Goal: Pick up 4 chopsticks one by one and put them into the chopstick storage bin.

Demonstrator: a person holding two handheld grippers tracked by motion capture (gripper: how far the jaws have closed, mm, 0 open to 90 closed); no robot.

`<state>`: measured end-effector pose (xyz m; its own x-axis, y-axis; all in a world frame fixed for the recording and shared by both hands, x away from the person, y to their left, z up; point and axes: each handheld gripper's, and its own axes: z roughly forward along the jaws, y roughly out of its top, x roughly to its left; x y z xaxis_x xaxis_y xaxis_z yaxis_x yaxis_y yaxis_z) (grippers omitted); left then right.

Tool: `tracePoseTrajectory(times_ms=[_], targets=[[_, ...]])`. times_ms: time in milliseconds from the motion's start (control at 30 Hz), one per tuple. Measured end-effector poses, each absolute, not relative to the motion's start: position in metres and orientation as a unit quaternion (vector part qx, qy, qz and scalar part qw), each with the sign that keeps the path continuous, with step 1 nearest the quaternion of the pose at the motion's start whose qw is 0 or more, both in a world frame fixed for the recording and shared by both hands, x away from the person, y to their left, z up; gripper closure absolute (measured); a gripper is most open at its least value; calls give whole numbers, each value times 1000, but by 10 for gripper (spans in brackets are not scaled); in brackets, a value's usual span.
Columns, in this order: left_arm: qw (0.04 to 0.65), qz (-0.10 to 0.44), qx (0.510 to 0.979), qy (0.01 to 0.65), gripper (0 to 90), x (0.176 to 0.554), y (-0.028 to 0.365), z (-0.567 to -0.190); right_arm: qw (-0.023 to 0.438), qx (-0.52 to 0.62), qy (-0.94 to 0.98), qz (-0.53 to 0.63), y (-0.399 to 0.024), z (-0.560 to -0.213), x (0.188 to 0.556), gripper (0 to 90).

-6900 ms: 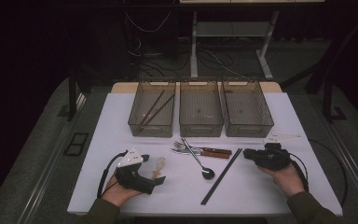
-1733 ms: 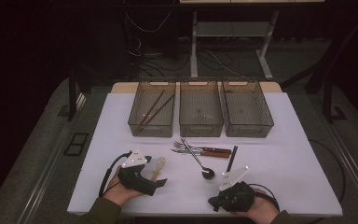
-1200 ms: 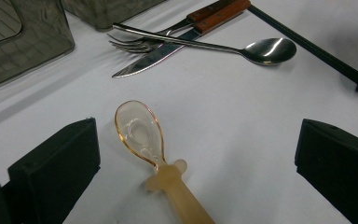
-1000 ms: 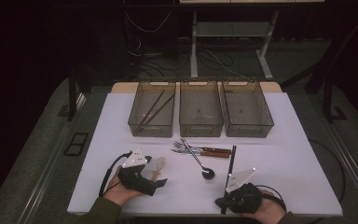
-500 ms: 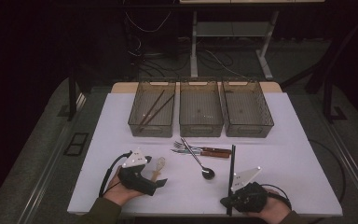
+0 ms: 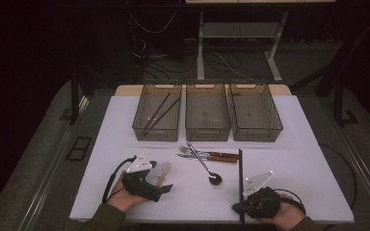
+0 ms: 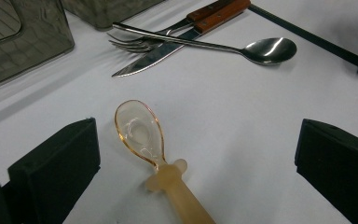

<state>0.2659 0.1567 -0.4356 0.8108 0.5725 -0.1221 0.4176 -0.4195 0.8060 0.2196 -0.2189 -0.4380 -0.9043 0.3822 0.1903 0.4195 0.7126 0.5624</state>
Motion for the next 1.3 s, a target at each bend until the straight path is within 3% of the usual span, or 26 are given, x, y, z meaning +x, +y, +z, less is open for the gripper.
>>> tracePoseTrajectory(times_ms=[1300], targets=[[447,86,841,292,0,266,157,-436,19,-237,-928,-288,-256,-435,226,890]])
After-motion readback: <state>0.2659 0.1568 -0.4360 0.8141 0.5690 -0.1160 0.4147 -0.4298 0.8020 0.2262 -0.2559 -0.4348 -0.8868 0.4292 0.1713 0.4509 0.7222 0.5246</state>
